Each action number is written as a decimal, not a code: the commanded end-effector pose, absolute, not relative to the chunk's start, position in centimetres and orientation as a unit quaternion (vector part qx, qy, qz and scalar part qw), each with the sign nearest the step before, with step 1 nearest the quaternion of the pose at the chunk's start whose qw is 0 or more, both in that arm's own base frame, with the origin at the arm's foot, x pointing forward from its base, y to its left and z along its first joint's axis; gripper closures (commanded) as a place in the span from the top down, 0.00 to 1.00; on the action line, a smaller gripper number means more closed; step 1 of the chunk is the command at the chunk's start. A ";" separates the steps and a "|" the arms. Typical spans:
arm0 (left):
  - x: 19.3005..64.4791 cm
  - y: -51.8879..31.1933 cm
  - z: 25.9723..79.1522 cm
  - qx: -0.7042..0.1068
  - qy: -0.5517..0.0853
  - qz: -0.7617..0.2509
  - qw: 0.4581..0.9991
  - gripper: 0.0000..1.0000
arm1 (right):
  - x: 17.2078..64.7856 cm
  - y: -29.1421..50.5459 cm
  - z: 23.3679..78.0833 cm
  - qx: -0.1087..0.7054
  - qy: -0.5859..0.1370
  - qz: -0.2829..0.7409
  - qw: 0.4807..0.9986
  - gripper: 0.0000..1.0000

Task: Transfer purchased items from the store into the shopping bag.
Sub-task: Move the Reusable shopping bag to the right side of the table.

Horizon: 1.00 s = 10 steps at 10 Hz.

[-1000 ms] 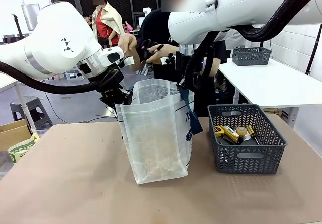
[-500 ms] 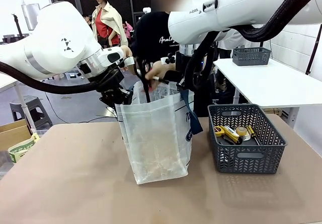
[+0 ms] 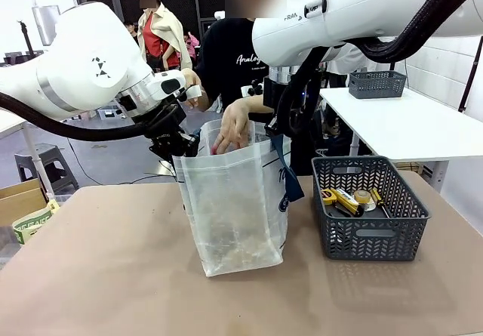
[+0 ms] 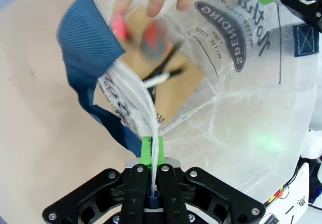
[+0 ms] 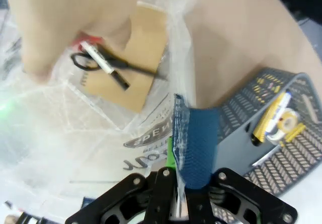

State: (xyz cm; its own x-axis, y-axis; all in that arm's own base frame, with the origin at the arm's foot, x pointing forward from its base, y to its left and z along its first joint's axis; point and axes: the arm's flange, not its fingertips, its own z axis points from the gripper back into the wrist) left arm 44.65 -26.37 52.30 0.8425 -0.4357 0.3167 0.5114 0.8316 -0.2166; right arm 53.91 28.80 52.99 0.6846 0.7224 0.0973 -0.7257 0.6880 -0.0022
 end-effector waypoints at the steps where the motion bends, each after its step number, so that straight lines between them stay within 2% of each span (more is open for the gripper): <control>1: 44.6 -26.3 52.4 -0.145 -0.129 -0.252 0.948 0.00 | 53.9 28.7 53.0 0.018 -0.045 0.394 0.918 0.00; 10: 44.6 -26.3 52.4 -0.145 -0.129 -0.252 0.948 0.00 | 53.9 28.7 53.0 0.018 -0.045 0.394 0.918 0.00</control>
